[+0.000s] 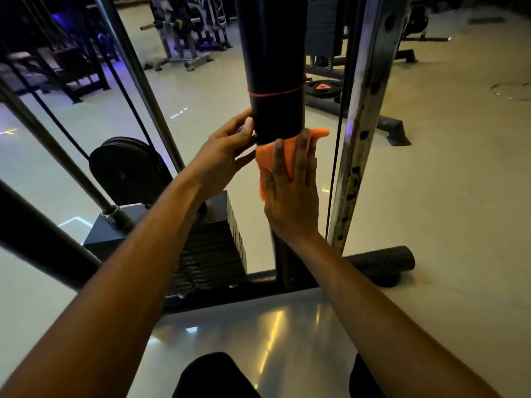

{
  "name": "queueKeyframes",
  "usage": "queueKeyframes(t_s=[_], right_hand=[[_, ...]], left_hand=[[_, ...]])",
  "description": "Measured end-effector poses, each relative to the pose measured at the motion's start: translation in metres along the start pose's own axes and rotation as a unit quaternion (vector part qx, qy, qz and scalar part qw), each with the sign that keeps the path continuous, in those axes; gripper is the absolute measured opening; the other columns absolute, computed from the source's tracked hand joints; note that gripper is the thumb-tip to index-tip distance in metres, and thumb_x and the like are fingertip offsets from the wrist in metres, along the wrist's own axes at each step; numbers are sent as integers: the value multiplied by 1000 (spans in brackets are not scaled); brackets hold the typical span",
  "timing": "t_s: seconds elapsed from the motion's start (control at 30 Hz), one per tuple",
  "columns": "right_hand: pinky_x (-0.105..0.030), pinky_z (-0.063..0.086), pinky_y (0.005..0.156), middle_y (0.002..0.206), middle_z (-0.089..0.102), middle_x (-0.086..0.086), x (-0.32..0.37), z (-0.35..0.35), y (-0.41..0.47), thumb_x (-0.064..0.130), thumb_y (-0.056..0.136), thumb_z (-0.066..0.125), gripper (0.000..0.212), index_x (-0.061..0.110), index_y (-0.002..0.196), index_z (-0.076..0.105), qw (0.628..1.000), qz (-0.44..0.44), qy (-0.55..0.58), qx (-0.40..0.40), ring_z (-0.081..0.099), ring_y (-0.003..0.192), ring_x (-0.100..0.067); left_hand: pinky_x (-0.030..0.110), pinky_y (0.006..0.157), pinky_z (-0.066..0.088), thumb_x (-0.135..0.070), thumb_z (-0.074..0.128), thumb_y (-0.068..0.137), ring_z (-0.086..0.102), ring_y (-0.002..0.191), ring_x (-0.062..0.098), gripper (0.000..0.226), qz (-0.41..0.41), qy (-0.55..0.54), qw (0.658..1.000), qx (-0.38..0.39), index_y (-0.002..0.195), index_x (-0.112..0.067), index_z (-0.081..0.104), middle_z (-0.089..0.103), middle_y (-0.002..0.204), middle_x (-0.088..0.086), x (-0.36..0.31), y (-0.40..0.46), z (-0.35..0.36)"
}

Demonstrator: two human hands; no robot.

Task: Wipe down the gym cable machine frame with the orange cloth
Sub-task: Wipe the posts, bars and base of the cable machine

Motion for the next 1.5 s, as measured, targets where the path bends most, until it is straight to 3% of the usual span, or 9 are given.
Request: queueKeyframes(t_s=[0.17, 0.37, 0.53, 0.73, 0.93, 1.1, 1.23, 1.4, 1.5], right_hand=[[-67, 34, 124, 178, -5, -14, 13, -6, 29, 44, 117, 42, 84, 43, 165, -27, 998, -1, 28, -60, -1, 167, -43], [-71, 43, 116, 175, -36, -2, -33, 38, -64, 39, 113, 56, 101, 41, 164, -31, 999, -12, 27, 35, 1, 165, -50], [-63, 29, 129, 177, -11, -7, -18, 28, -39, 50, 117, 34, 80, 43, 163, -31, 998, -13, 52, -18, 0, 166, -44], [-67, 35, 124, 177, -13, -10, -54, 56, -94, 47, 115, 48, 94, 41, 163, -31, 999, -12, 16, 42, 4, 166, -46], [-54, 26, 132, 178, -8, -20, -40, 45, -69, 54, 116, 30, 73, 31, 169, -15, 997, 22, 73, -9, -2, 168, -39], [-67, 39, 122, 177, -8, -12, -63, 63, -98, 50, 116, 39, 84, 44, 164, -29, 999, -24, 27, -7, 4, 167, -42], [-67, 44, 118, 178, -13, -12, -67, 68, -107, 51, 116, 38, 83, 44, 164, -30, 999, -19, 29, 17, 5, 167, -43], [-55, 30, 131, 178, -10, -19, -56, 63, -92, 51, 117, 32, 76, 37, 168, -24, 999, -15, 42, -14, -1, 168, -38], [-62, 39, 124, 178, -13, -12, -72, 75, -120, 51, 116, 37, 82, 44, 163, -30, 999, -27, 26, 24, 2, 168, -40]], left_hand=[[52, 124, 43, -27, 50, 115, 56, 145, 21, 51, 10, -8, 1000, -9, 165, -23, 40, 58, 157, 3, 10, 1, 5], [49, 125, 41, -20, 47, 116, 53, 148, 22, 49, 40, -17, 999, -29, 164, -13, 40, 57, 158, 7, 42, 0, 11], [42, 121, 47, -19, 45, 116, 54, 147, 21, 50, 60, -25, 997, -38, 165, -13, 37, 56, 159, 6, 61, -1, 14], [46, 125, 42, -20, 44, 117, 52, 149, 21, 48, 68, -42, 996, -43, 164, -13, 39, 56, 159, 5, 84, 3, 16], [46, 123, 45, -24, 47, 116, 56, 145, 20, 47, 64, -33, 996, -48, 162, -15, 45, 61, 155, 4, 101, 0, 16], [40, 119, 49, -22, 51, 114, 58, 142, 15, 46, 50, -44, 996, -52, 160, -18, 48, 63, 152, -1, 124, -3, 16], [48, 124, 43, -27, 54, 113, 58, 142, 16, 47, 37, -47, 998, -36, 159, -20, 49, 63, 152, -2, 128, -4, 13], [45, 124, 42, -31, 52, 113, 57, 143, 13, 49, 38, -68, 996, -32, 161, -25, 46, 60, 156, -7, 136, -7, 18], [45, 125, 41, -31, 52, 114, 54, 145, 13, 49, 32, -64, 997, -36, 162, -28, 45, 60, 155, -10, 145, -11, 20]])
Point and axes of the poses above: each hand's wrist, its own y-axis towards the middle knuckle, its own z-axis out of the palm, x = y × z, the point moved 5 cm from there along y, towards the middle knuckle
